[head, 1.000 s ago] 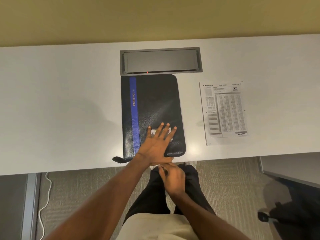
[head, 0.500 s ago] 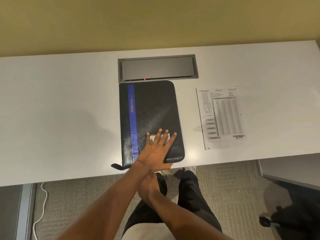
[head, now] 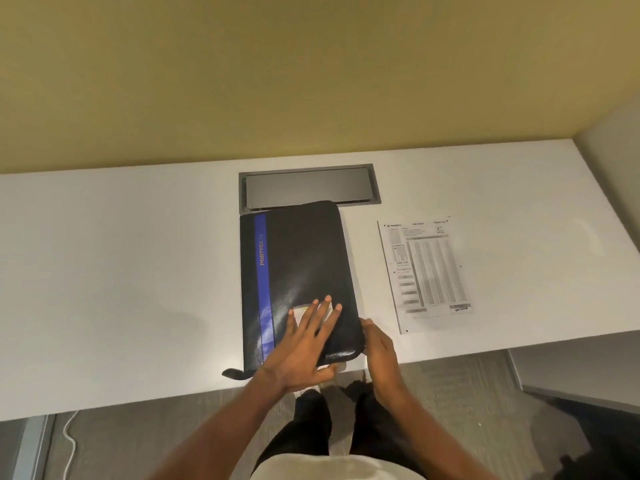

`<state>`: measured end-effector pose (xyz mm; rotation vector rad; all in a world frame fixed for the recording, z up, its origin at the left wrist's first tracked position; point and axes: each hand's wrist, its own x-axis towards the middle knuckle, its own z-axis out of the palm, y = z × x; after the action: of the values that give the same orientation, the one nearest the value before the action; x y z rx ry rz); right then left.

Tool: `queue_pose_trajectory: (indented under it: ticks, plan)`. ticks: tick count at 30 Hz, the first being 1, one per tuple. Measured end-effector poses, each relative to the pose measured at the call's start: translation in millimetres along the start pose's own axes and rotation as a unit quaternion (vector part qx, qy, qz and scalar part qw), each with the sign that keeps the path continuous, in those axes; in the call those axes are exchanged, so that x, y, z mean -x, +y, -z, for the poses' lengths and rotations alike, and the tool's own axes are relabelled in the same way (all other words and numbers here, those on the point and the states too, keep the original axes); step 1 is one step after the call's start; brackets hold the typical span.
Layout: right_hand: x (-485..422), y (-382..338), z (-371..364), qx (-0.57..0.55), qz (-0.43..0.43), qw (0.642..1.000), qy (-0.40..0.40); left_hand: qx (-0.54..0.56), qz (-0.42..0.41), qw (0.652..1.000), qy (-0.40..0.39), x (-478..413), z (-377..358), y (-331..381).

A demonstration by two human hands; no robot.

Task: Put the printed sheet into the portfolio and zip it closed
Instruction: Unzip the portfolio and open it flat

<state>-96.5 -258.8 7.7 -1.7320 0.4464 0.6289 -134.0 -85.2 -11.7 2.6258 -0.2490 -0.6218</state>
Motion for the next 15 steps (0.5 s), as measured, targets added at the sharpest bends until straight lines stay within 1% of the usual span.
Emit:
queue_pose_trajectory:
  ticks: [1,3,5,6,8,10,13,15]
  plan:
    - [1.0,-10.3,-3.0,0.008,0.007,1.0,-0.01,0.007,-0.001,1.0,0.0,2.9,1.3,0.3]
    - [5.7,-20.1,-6.1,0.032,0.036,0.999,0.001,0.031,0.004,0.999,0.012,8.5,6.2,1.5]
    - [15.9,-24.7,-6.3,0.057,0.09,0.994,0.011,0.088,0.036,0.993,0.066,10.8,17.3,8.2]
    - [23.2,-28.1,-7.0,0.063,0.119,0.991,0.012,0.133,0.068,0.983,0.103,9.4,25.9,14.4]
    - [39.8,-39.6,-14.1,0.079,0.166,0.983,0.006,0.238,0.142,0.946,0.167,4.6,52.0,27.7]
    - [57.0,-51.4,-28.2,0.099,0.208,0.973,-0.014,0.295,0.185,0.914,0.208,1.2,78.6,32.9]
    - [80.0,-67.3,-46.0,0.124,0.255,0.956,-0.07,0.291,0.187,0.905,0.248,13.6,113.3,27.5]
    - [81.9,-72.2,-51.9,0.158,0.284,0.94,-0.101,0.293,0.194,0.902,0.252,27.5,129.8,19.6]
